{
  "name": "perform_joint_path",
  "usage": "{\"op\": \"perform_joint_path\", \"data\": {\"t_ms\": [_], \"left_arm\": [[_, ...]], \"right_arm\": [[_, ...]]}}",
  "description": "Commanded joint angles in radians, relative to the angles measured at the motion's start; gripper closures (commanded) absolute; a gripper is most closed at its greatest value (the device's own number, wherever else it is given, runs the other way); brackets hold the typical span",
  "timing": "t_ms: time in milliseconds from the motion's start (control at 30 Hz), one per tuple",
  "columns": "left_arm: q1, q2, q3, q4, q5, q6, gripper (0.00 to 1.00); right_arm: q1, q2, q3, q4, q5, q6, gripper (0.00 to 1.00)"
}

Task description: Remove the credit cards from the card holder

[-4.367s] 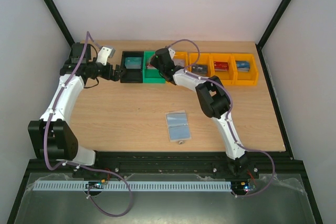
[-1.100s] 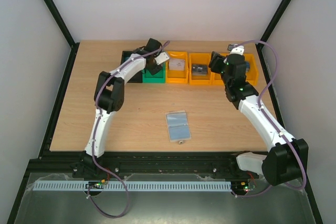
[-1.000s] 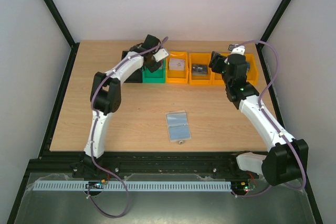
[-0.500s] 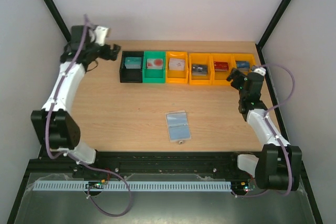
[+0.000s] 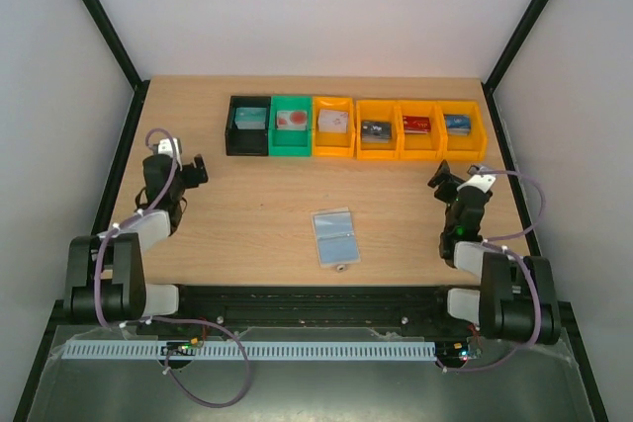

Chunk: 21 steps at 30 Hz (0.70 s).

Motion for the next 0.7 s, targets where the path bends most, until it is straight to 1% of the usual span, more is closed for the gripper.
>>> {"op": "perform_joint_path", "data": {"t_ms": [0,67,133,233,333,367,400,433,467,533,600,667], "left_arm": [[0.006,-0.005,-0.126,0.372,-0.06,-0.044,0.01],[0.006,0.02,-0.204,0.491,-0.063,-0.05,0.01],[0.006,0.016,-0.218,0.558,-0.069,-0.06,0.0],[-0.007,0.052,-0.279,0.74,-0.033,-0.06,0.01],[-0.067,0.176,-0.341,0.961,-0.053,0.003,0.0],[-0.088,0.213,-0.359,1.071,-0.066,0.025,0.01],[-0.103,0.209,-0.364,1.078,-0.068,0.042,0.01],[-0.114,0.18,-0.354,1.008,-0.06,0.058,0.01],[-0.119,0.173,-0.345,0.972,-0.047,0.069,0.01],[-0.118,0.199,-0.344,1.013,-0.017,0.08,0.01],[-0.116,0.181,-0.318,0.933,-0.004,0.082,0.01],[-0.114,0.197,-0.305,0.934,-0.02,0.075,0.01]], "right_arm": [[-0.002,0.107,-0.07,0.381,-0.016,-0.063,0.01],[-0.002,0.173,-0.098,0.503,-0.023,-0.071,0.01],[-0.001,0.246,-0.103,0.583,-0.106,-0.093,0.01],[-0.002,0.358,-0.107,0.734,-0.159,-0.107,0.01],[0.0,0.309,-0.053,0.548,-0.214,-0.147,0.01],[0.0,0.328,-0.045,0.562,-0.23,-0.148,0.01],[0.0,0.342,-0.038,0.578,-0.242,-0.15,0.01],[0.001,0.337,-0.032,0.557,-0.245,-0.153,0.01],[0.001,0.328,-0.026,0.529,-0.245,-0.157,0.01],[0.003,0.331,-0.027,0.536,-0.242,-0.157,0.01],[0.004,0.333,-0.028,0.538,-0.243,-0.155,0.01],[0.003,0.332,-0.027,0.538,-0.243,-0.155,0.01]]}}
